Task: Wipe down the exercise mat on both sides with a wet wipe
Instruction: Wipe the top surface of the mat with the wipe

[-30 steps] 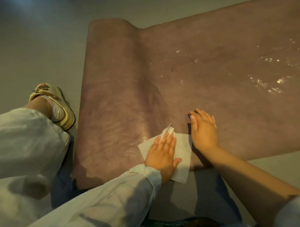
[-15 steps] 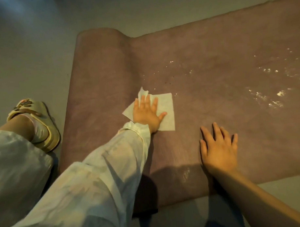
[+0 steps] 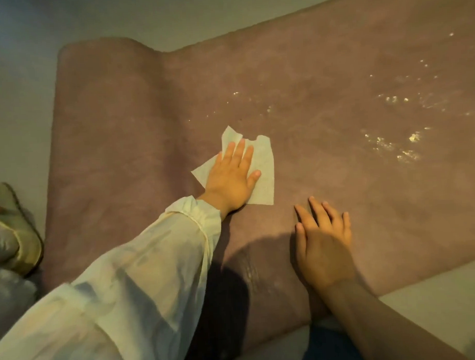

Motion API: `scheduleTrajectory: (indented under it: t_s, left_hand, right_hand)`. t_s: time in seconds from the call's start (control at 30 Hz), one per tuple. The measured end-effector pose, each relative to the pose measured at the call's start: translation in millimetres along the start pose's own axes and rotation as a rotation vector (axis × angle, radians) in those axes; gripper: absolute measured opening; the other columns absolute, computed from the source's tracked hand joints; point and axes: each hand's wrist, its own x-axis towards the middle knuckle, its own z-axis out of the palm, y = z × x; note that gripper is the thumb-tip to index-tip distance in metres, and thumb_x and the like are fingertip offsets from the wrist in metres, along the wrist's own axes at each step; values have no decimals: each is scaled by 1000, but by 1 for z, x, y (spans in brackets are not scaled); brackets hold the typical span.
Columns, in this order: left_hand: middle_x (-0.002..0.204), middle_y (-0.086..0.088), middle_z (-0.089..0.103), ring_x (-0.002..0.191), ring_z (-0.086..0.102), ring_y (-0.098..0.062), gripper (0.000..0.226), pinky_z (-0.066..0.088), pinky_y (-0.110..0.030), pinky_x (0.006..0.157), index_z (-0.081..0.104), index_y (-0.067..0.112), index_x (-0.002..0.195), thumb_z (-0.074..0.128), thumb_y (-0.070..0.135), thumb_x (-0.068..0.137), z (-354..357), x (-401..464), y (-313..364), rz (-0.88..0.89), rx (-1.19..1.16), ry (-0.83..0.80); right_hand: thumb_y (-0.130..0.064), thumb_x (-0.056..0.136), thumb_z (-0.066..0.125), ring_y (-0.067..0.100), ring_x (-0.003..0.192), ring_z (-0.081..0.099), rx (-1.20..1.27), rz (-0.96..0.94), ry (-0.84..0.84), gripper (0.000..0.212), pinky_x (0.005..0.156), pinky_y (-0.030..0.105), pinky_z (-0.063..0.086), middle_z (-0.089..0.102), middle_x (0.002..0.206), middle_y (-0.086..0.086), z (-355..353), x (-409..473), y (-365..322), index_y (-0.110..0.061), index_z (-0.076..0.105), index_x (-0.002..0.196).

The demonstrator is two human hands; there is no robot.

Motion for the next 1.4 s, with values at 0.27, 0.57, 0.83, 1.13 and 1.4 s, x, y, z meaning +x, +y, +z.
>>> scheduleTrajectory:
  t_s: [0.27, 0.57, 0.83, 1.13, 1.4]
  left_hand:
    - [153, -8, 27, 141, 23, -32, 64, 12, -54, 111, 30, 18, 146, 25, 52, 92, 35, -114, 69, 286, 111, -26]
    - [158, -9, -4, 142, -7, -40, 67, -8, -51, 113, 0, 21, 151, 18, 55, 96, 6, -24, 3, -335, 43, 32]
    - [158, -6, -12, 143, -12, -33, 67, -9, -50, 114, -3, 23, 151, 14, 57, 96, -24, 65, -29, -457, -42, -41]
    - [158, -3, 4, 146, 3, -21, 57, 5, -34, 116, 9, 15, 150, 34, 30, 101, 17, 9, 59, 207, -215, 78]
    - [143, 3, 28, 131, 24, -4, 81, 18, -4, 99, 15, 24, 145, 54, -13, 84, -57, -31, 12, 49, -750, 445]
  right_hand:
    - [-26, 91, 33, 38, 104, 56, 212, 167, 208, 43, 97, 50, 38, 62, 117, 18, -2, -3, 6, -5, 68, 105]
    - [-13, 85, 64, 43, 105, 53, -4, 246, 142, 23, 94, 53, 38, 58, 121, 22, 1, 0, 4, -3, 66, 105]
    - [-21, 84, 63, 42, 104, 56, -98, 251, 98, 26, 94, 56, 41, 61, 119, 20, 3, 4, 5, -5, 67, 105]
    - [-29, 85, 40, 39, 96, 59, -49, 244, 198, 39, 88, 52, 44, 65, 110, 18, 4, 7, 2, -5, 69, 93]
    - [-27, 87, 42, 39, 103, 55, 52, 264, 155, 36, 94, 50, 38, 62, 117, 17, 4, 5, 6, -7, 69, 101]
